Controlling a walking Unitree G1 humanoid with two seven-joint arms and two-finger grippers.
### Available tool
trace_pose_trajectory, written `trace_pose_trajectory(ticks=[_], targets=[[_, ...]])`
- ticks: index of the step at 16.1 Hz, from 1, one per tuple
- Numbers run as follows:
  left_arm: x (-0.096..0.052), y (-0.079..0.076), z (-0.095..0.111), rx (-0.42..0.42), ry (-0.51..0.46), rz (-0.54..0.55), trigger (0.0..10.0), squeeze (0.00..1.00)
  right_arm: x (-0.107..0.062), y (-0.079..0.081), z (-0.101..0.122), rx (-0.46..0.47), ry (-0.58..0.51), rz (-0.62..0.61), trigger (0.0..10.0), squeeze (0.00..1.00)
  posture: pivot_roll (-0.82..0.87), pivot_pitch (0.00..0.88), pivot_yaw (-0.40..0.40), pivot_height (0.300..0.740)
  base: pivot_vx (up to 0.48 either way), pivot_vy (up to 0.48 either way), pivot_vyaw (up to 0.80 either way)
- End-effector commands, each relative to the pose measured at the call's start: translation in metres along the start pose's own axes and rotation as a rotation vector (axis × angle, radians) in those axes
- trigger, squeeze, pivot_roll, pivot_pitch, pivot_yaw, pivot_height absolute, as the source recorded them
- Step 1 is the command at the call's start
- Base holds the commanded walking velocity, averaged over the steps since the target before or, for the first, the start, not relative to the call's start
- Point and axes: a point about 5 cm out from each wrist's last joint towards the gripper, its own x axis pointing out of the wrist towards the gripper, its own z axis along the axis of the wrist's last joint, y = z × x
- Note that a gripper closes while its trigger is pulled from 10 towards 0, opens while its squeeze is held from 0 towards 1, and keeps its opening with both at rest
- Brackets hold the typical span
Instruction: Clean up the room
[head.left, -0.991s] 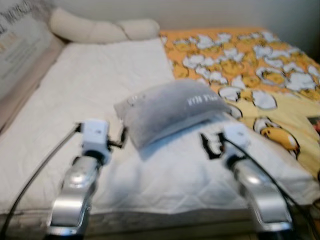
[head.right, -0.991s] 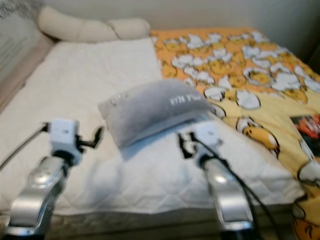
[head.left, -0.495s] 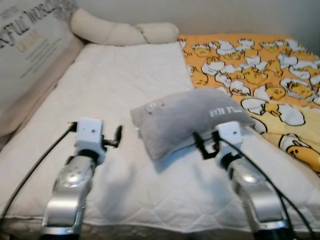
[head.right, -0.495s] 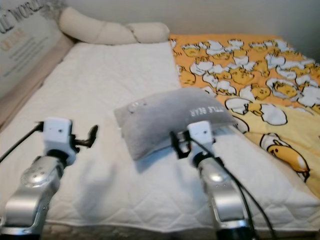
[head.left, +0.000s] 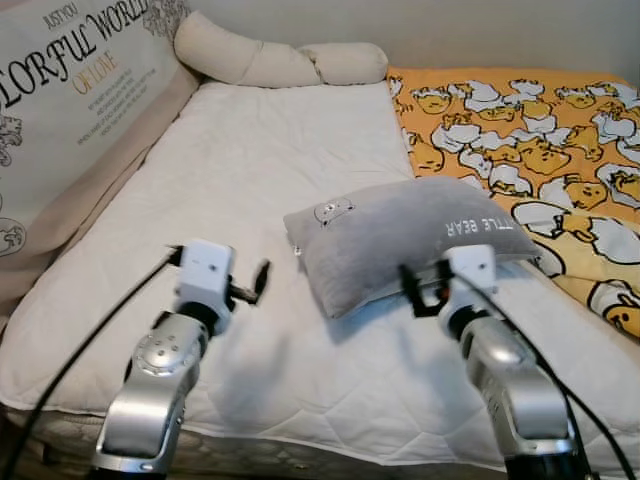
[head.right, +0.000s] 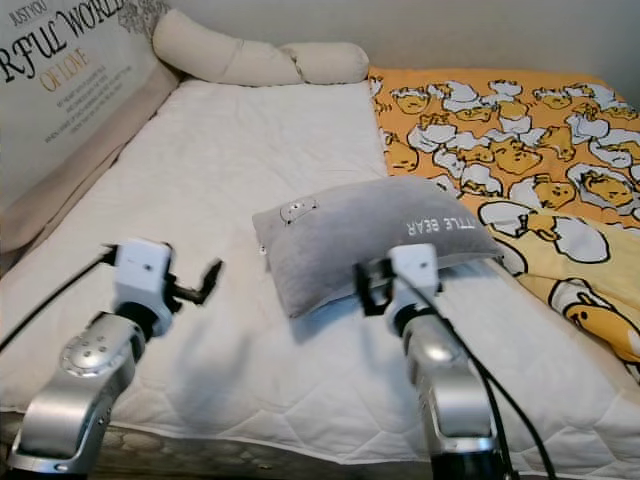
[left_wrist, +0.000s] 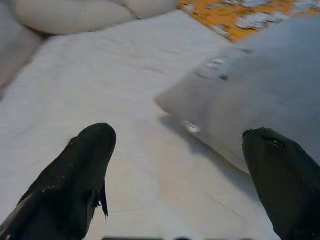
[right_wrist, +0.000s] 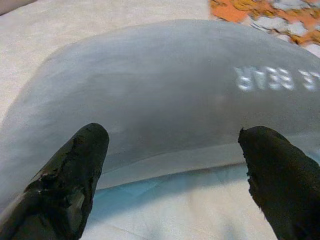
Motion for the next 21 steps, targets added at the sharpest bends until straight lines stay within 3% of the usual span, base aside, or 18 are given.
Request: trace_pose_trajectory(ticks=[1, 2, 3, 4, 6, 8, 10, 11, 12, 13, 16, 17, 18, 19, 21], targets=[[0.000, -0.004, 0.002, 0.000, -0.001, -0.034, 10.0, 0.00, 0.003, -0.007, 0.001, 0.087, 0.030, -0.036, 10.0, 0.00, -0.02, 0.000, 0.029, 0.740, 0.000, 0.000, 0.00], [0.000, -0.004, 0.002, -0.003, 0.000, -0.034, 10.0, 0.00, 0.004, -0.007, 0.001, 0.113, 0.036, -0.038, 10.0, 0.00, -0.03, 0.000, 0.031, 0.740, 0.000, 0.000, 0.00], [0.003, -0.005, 0.001, 0.011, 0.010, -0.074, 10.0, 0.00, 0.017, -0.011, -0.003, 0.297, 0.086, -0.062, 10.0, 0.73, -0.04, 0.000, 0.048, 0.740, 0.000, 0.000, 0.00], [0.005, -0.006, 0.002, 0.028, 0.012, -0.095, 10.0, 0.00, 0.028, -0.009, -0.005, 0.425, 0.109, -0.044, 10.0, 1.00, -0.04, 0.000, 0.056, 0.740, 0.000, 0.000, 0.00], [0.008, -0.006, 0.006, 0.037, 0.004, -0.115, 10.0, 0.00, 0.048, -0.005, -0.003, 0.569, 0.136, -0.021, 10.0, 1.00, -0.03, 0.000, 0.060, 0.740, 0.000, 0.000, 0.00], [0.007, -0.008, 0.008, 0.045, 0.005, -0.151, 10.0, 0.00, 0.061, -0.007, 0.002, 0.645, 0.141, -0.039, 10.0, 1.00, -0.02, 0.000, 0.057, 0.740, 0.000, 0.000, 0.00], [0.003, -0.013, 0.008, 0.053, 0.002, -0.213, 10.0, 0.00, 0.082, -0.005, 0.021, 0.819, 0.104, -0.021, 10.0, 1.00, 0.00, 0.000, 0.052, 0.740, 0.000, 0.000, 0.00], [0.002, -0.013, 0.007, 0.056, 0.007, -0.212, 10.0, 0.00, 0.088, -0.004, 0.025, 0.856, 0.110, -0.022, 10.0, 1.00, 0.01, 0.000, 0.047, 0.740, 0.000, 0.000, 0.00], [0.001, -0.012, 0.006, 0.057, 0.012, -0.210, 10.0, 0.00, 0.091, -0.003, 0.025, 0.850, 0.136, -0.040, 10.0, 0.57, 0.01, 0.000, 0.046, 0.740, 0.000, 0.000, 0.00], [0.000, -0.011, 0.005, 0.057, 0.015, -0.209, 10.0, 0.00, 0.092, -0.002, 0.023, 0.843, 0.160, -0.059, 10.0, 0.00, 0.02, 0.000, 0.038, 0.740, 0.000, 0.000, 0.00], [-0.003, -0.009, 0.005, 0.062, 0.024, -0.210, 10.0, 0.00, 0.093, 0.001, 0.018, 0.845, 0.203, -0.087, 10.0, 0.00, 0.03, 0.000, 0.036, 0.740, 0.000, 0.000, 0.00], [-0.004, -0.009, 0.004, 0.057, 0.032, -0.221, 10.0, 0.00, 0.093, 0.001, 0.015, 0.856, 0.226, -0.114, 7.6, 0.00, 0.03, 0.000, 0.041, 0.740, 0.000, 0.000, 0.00], [-0.007, -0.011, 0.003, 0.041, 0.043, -0.252, 10.0, 0.00, 0.093, 0.001, 0.012, 0.869, 0.243, -0.147, 2.2, 0.00, 0.02, 0.000, 0.045, 0.740, 0.000, 0.000, 0.00], [-0.009, -0.014, 0.001, 0.036, 0.060, -0.277, 10.0, 0.00, 0.093, 0.000, 0.012, 0.876, 0.248, -0.160, 0.0, 0.00, 0.02, 0.000, 0.049, 0.740, 0.000, 0.000, 0.00], [-0.012, -0.018, -0.002, 0.022, 0.087, -0.292, 10.0, 0.00, 0.093, -0.001, 0.011, 0.874, 0.250, -0.162, 0.0, 0.00, 0.03, 0.000, 0.047, 0.740, 0.000, 0.000, 0.00]])
